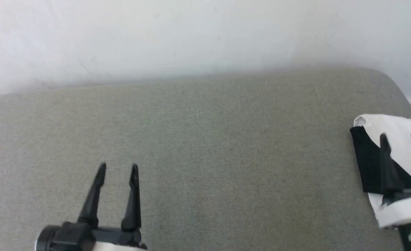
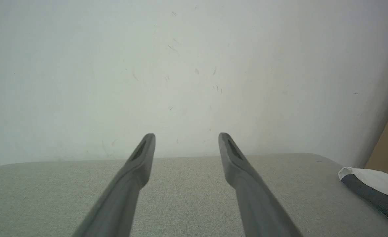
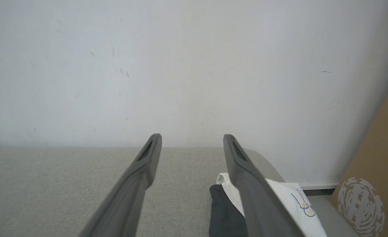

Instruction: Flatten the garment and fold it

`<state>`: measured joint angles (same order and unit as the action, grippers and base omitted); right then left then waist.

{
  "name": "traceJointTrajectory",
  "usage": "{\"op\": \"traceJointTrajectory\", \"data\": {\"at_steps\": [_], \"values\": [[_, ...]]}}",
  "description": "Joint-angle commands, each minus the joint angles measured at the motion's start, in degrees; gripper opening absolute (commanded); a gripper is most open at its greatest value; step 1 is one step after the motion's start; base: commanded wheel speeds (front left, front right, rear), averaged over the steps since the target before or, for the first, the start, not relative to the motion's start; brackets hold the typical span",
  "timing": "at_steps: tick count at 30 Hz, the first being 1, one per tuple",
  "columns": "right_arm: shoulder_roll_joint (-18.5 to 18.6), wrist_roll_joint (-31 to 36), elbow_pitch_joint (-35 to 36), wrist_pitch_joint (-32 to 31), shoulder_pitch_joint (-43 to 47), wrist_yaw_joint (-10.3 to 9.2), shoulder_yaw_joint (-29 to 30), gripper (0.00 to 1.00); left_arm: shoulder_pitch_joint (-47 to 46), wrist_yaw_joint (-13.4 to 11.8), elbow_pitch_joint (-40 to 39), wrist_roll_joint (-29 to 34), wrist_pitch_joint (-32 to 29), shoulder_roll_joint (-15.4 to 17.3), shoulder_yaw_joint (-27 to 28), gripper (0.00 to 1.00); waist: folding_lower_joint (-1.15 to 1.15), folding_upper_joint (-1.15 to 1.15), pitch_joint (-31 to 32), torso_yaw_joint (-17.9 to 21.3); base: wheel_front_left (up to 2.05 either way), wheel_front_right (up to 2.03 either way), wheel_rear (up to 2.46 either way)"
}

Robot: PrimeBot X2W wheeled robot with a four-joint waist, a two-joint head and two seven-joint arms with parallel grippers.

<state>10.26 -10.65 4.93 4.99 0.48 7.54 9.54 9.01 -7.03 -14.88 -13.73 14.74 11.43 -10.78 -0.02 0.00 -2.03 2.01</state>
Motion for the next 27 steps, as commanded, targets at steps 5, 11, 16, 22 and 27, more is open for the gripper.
{"op": "traceJointTrajectory", "data": {"at_steps": [5, 11, 16, 22, 27], "values": [[-4.7, 5.2, 1.3, 2.3, 5.8, -0.05, 0.6, 1.0, 3.2, 0.0, 5.4, 2.8, 0.1, 0.7, -1.5, 1.0, 0.02, 0.0, 4.0, -2.1, 0.0, 0.0, 0.0], [-7.0, 10.5, -0.8, 4.9, 9.0, -0.05, 0.9, 1.0, 5.1, -1.6, 8.8, 2.3, 0.1, -0.3, -1.0, 1.0, 0.02, 0.0, 5.1, -2.4, 0.0, 0.0, 0.0], [-7.3, 10.1, -2.6, 6.1, 10.3, -0.05, 1.9, 1.0, 6.4, -1.9, 10.1, 1.7, 0.2, -0.6, -0.2, 1.0, 0.02, 0.0, 5.4, -3.0, 0.0, 0.0, 0.0], [-7.4, 9.7, -4.0, 6.8, 11.2, -0.05, 1.8, 1.0, 6.5, -1.7, 10.2, 1.8, 0.2, -0.8, -0.2, 1.0, 0.02, 0.0, 5.4, -3.2, 0.0, 0.0, 0.0], [-7.4, 9.2, -4.1, 6.8, 11.6, -0.05, 1.4, 1.0, 6.4, -1.4, 10.2, 1.7, 0.2, -1.2, 0.0, 1.0, 0.02, 0.0, 5.3, -3.1, 0.0, 0.0, 0.0]]}}
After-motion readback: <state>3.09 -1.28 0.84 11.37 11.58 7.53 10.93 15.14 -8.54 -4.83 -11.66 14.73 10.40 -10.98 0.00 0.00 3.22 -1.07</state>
